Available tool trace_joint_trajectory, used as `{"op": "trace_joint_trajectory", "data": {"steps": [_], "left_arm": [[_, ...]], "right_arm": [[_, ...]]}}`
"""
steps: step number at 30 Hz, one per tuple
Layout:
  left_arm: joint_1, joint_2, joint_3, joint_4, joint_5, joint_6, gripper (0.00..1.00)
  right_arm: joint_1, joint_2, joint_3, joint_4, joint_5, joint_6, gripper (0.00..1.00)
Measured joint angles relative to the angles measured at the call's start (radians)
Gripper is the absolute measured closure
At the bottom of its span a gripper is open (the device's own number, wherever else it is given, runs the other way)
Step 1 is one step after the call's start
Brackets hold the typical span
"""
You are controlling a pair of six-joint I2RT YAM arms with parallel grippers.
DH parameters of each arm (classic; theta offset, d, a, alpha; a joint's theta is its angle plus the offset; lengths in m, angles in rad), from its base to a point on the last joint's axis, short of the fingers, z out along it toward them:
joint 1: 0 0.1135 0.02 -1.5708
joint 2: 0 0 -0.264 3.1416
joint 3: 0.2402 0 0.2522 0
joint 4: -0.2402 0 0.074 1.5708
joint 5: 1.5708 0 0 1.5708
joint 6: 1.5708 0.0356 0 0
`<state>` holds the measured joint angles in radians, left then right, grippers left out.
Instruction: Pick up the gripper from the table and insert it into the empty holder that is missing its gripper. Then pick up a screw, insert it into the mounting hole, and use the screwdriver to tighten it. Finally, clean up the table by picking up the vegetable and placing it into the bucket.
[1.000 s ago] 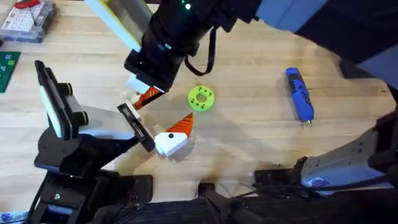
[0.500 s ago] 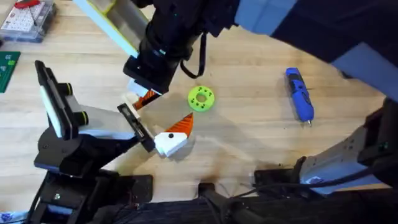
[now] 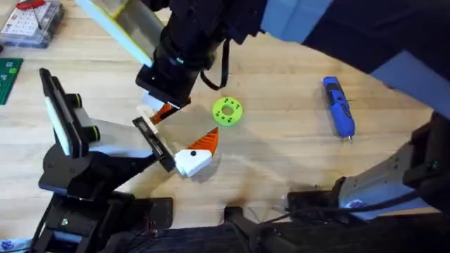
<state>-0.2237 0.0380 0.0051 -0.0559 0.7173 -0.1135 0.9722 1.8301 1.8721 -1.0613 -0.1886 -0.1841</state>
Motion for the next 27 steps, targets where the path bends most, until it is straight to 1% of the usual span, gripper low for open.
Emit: {"op": "trace_joint_trajectory", "data": {"steps": [27], "left_arm": [[0.000,0.000,0.000,0.000,-0.004,-0.008,0.013]], "right_arm": [[0.000,0.043,0.000,-0.015,0.000,0.000,0.992]]}}
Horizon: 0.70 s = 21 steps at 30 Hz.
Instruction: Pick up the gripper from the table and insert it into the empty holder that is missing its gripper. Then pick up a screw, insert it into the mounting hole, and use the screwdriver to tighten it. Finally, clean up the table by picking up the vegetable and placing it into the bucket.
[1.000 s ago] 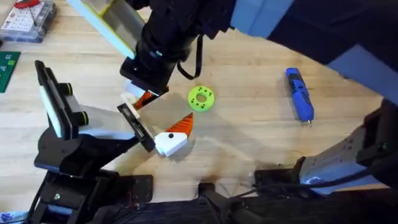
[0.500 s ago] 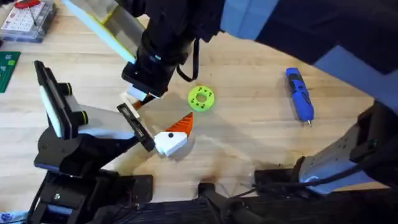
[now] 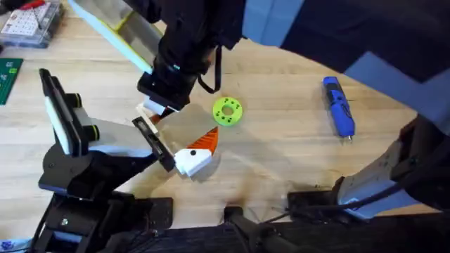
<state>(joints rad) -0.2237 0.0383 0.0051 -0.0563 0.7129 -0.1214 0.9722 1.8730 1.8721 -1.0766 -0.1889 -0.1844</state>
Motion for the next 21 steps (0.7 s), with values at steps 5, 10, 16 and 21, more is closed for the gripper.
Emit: {"op": "trace_joint_trajectory", "data": {"steps": [5,10,16,21], "left_arm": [[0.000,0.000,0.000,0.000,-0.007,-0.010,0.013],[0.000,0.000,0.000,0.000,-0.005,-0.007,0.013],[0.000,0.000,0.000,0.000,-0.005,-0.007,0.013],[0.000,0.000,0.000,0.000,-0.002,-0.007,0.013]], "right_arm": [[0.000,0.006,0.000,0.034,-0.001,0.000,0.992],[0.000,0.006,0.000,0.052,-0.003,0.000,0.992],[0.000,0.006,0.000,0.051,-0.003,0.000,0.992],[0.000,0.006,0.000,0.044,-0.003,0.000,0.992]]}}
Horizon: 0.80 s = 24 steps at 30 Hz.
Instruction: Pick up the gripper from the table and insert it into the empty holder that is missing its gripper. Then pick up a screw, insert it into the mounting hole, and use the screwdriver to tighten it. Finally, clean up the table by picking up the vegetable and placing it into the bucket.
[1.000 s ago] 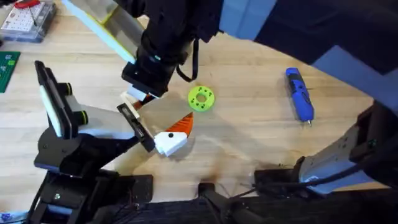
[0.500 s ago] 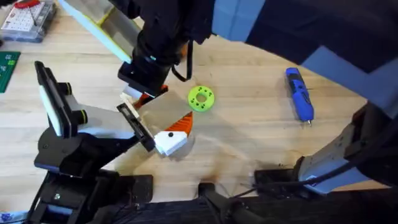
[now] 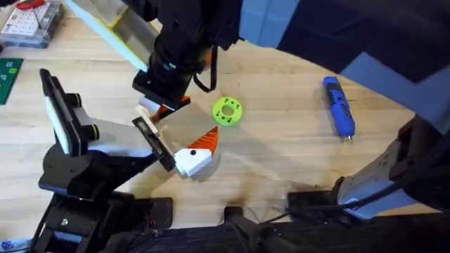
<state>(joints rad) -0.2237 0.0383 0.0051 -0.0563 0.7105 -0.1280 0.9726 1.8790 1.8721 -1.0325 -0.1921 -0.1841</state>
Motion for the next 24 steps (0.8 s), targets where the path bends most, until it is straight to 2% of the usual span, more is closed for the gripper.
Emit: {"op": "trace_joint_trajectory", "data": {"steps": [24], "left_arm": [[0.000,0.000,0.000,0.000,0.000,-0.008,0.013]], "right_arm": [[-0.001,0.008,0.001,0.005,-0.014,0.000,0.992]]}}
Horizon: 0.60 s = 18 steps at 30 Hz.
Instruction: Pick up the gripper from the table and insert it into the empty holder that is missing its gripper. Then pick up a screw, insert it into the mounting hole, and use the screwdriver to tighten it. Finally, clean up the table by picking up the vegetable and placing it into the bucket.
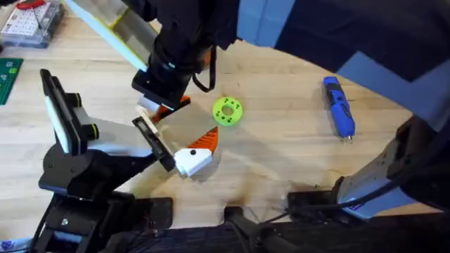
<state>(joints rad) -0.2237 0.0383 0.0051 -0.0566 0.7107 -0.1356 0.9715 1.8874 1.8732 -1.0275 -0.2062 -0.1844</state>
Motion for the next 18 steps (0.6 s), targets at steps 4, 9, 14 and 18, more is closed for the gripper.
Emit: {"op": "trace_joint_trajectory", "data": {"steps": [4,9,14,18], "left_arm": [[0.000,0.000,0.000,0.000,0.001,0.000,0.013],[0.000,0.000,0.000,0.000,0.001,0.000,0.013],[0.000,0.000,0.000,0.000,0.001,0.000,0.013],[0.000,0.000,0.000,0.000,0.002,0.000,0.013]], "right_arm": [[-0.003,0.000,0.000,-0.001,-0.008,0.000,0.992],[-0.005,0.000,0.000,-0.003,-0.002,0.000,0.992],[-0.003,0.000,0.000,-0.003,0.012,0.000,0.992],[-0.001,0.000,0.001,-0.005,0.017,0.000,0.992]]}}
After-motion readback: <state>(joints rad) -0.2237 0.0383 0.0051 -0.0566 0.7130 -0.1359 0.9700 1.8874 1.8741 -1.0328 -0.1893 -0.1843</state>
